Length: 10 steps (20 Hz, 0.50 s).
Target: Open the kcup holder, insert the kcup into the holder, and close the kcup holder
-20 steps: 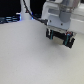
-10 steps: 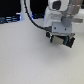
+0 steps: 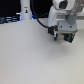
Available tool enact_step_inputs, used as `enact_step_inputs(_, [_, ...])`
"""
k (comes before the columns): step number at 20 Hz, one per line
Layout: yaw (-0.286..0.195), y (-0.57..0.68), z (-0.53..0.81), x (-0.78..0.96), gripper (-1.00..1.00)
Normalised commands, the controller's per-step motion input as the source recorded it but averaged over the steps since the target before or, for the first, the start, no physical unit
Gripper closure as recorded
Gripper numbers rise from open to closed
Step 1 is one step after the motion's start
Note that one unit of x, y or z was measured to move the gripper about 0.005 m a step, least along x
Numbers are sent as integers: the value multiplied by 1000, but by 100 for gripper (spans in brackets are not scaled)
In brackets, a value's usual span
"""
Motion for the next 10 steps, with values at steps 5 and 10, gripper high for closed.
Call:
enact_step_inputs(5, [51, 654, 53, -598, -100])
enact_step_inputs(10, [10, 622, 7, -860, -100])
